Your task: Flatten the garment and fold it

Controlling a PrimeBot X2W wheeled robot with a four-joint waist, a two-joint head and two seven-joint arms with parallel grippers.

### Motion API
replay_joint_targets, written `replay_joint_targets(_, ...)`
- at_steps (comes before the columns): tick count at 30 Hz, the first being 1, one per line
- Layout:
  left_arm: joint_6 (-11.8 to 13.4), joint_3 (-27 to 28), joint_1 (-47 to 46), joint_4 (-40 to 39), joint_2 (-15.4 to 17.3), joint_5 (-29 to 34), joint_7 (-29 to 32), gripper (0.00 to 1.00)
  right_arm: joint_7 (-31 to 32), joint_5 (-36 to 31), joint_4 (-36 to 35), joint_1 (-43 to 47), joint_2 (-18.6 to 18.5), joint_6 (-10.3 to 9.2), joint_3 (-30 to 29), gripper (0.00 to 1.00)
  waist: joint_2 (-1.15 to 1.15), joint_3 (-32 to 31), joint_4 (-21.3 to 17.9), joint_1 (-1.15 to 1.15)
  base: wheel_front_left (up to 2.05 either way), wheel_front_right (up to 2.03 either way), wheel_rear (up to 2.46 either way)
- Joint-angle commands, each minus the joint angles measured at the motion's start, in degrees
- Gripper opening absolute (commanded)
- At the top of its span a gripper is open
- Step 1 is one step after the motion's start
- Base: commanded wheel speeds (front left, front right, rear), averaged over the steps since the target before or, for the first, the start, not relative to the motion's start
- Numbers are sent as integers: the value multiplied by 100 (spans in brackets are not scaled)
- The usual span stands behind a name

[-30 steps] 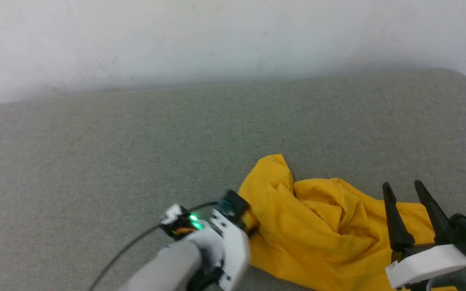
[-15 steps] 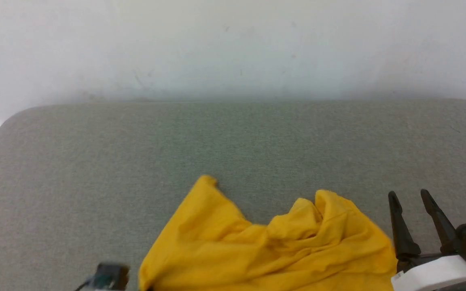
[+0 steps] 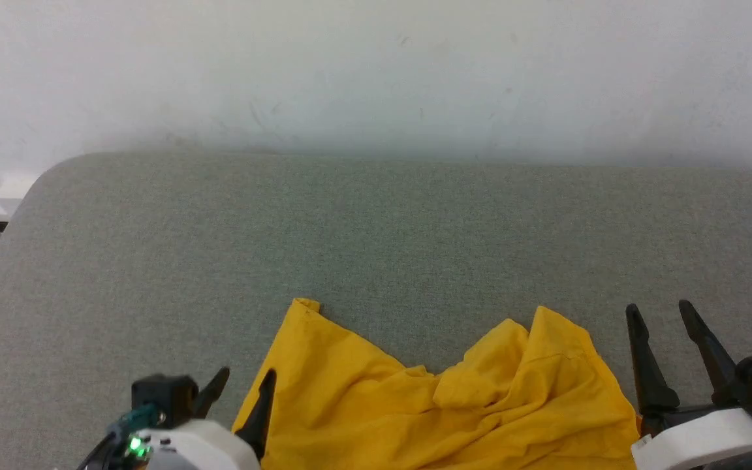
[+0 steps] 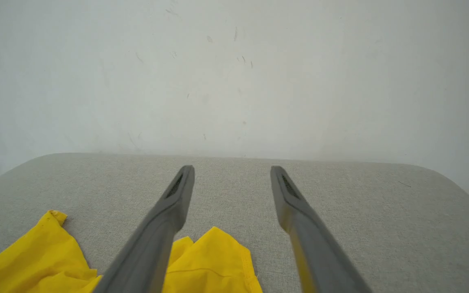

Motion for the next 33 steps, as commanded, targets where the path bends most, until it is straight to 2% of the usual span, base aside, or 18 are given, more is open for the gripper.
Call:
replay_joint_targets(1, -106, -46, -329, -48, -58, 159, -58, 100, 13, -30, -50, -68, 10, -4, 8, 100, 0, 34, -33, 0, 0, 0, 0)
replay_joint_targets(2, -106, -46, -329, -48, -58, 159, -58, 100, 13, -30, -50, -68, 10, -4, 8, 100, 0, 34, -33, 0, 0, 0, 0)
replay_joint_targets(4, -264, -179, -708, -18, -145, 266, -30, 100, 19, -27, -58, -91, 10, -4, 26, 100, 0, 66, -95, 0, 0, 0, 0)
replay_joint_targets(10, -909, -865, -1970, 451, -605, 522, 433, 100, 54, -74, -110, -220, 10, -4, 42, 100, 0, 298, -394, 0, 0, 0, 0)
replay_joint_targets(15, -1527, -1356, -2855, 1335, -1217, 383, 907, 100, 61, -99, -159, -377, 10, -4, 71, 100, 0, 642, -709, 0, 0, 0, 0)
replay_joint_targets(19, -1909, -1618, -3421, 2317, -1597, 317, 1206, 100, 38, -87, -145, -528, 10, -4, 110, 100, 0, 896, -956, 0, 0, 0, 0)
replay_joint_targets(23, -2155, -1872, -3843, 3278, -1888, 322, 1487, 100, -3, -53, -60, -612, 11, -4, 123, 100, 0, 1062, -1148, 0, 0, 0, 0)
replay_joint_targets(29, -2343, -2250, -4251, 4459, -2126, 307, 2128, 100, -98, 13, 79, -740, 11, -4, 174, 100, 0, 1206, -1325, 0, 0, 0, 0)
replay_joint_targets(30, -2371, -2313, -4285, 4586, -2153, 283, 2245, 93, -113, 24, 103, -756, 11, -4, 184, 100, 0, 1218, -1343, 0, 0, 0, 0)
replay_joint_targets(31, -2398, -2363, -4316, 4684, -2174, 253, 2315, 46, -129, 39, 127, -770, 11, -4, 189, 100, 0, 1226, -1361, 0, 0, 0, 0)
replay_joint_targets(32, -2419, -2406, -4352, 4750, -2187, 238, 2331, 20, -143, 54, 149, -780, 11, -4, 193, 100, 0, 1230, -1373, 0, 0, 0, 0)
replay_joint_targets(33, -2434, -2431, -4385, 4795, -2193, 227, 2293, 0, -156, 65, 168, -786, 11, -4, 194, 100, 0, 1232, -1379, 0, 0, 0, 0)
